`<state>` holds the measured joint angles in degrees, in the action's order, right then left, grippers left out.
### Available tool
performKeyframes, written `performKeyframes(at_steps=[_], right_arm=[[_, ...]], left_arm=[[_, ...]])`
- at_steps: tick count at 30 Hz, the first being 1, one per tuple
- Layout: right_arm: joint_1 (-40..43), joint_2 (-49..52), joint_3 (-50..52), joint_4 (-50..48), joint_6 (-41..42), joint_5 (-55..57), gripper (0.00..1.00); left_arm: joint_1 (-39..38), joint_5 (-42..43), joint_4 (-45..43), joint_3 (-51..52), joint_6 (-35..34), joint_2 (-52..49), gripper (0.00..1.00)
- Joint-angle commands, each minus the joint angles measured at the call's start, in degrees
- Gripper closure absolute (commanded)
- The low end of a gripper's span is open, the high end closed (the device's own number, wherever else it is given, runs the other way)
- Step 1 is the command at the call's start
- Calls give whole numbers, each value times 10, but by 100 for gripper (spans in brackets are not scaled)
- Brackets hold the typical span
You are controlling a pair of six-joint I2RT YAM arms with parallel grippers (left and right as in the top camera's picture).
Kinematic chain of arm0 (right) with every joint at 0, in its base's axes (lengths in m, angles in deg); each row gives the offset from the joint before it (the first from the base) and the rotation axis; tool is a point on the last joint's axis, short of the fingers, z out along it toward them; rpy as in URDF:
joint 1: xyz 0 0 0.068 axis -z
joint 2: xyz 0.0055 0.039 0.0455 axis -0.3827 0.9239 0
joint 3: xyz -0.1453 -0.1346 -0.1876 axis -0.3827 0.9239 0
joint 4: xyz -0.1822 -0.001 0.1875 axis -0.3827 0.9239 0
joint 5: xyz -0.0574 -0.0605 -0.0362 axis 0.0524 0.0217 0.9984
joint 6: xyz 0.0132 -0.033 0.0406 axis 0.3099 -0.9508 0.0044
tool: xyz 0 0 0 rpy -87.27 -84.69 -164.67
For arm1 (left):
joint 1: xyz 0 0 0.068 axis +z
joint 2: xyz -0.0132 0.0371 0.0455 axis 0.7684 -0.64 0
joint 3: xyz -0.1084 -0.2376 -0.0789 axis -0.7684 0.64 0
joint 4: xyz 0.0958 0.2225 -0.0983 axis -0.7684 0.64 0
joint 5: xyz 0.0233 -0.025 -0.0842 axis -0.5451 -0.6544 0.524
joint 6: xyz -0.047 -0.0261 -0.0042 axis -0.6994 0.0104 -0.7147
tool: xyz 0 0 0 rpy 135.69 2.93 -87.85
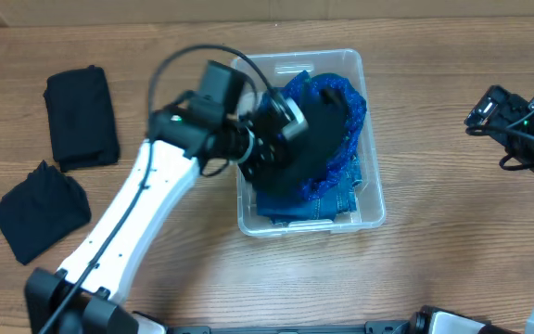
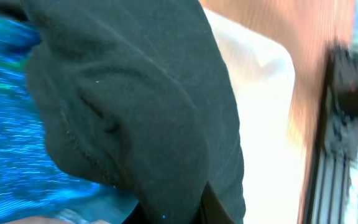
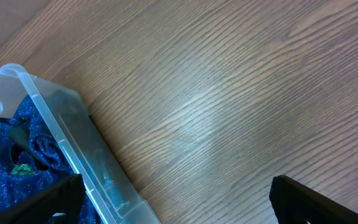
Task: Pack container
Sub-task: 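Carry the black cloth into the bin and release it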
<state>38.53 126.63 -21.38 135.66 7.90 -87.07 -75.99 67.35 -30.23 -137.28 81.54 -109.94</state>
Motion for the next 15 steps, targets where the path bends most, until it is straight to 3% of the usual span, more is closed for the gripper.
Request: performKeyframes(at_steps=[1, 5, 11, 12, 15], right_arm=[[-3, 0, 1, -3, -3, -1, 0], [-3, 0, 1, -3, -3, -1, 0], [-3, 0, 1, -3, -3, -1, 0], [-3, 0, 1, -3, -3, -1, 0], [-3, 0, 1, -3, -3, -1, 0]], left_arm=[[-26, -38, 40, -4, 120, -40, 96], [-31, -92, 62, -4, 121, -80, 96], [-31, -96, 49, -4, 125, -135, 96], [-31, -96, 46, -4, 125, -143, 68], [-31, -108, 29, -4, 106, -150, 16]])
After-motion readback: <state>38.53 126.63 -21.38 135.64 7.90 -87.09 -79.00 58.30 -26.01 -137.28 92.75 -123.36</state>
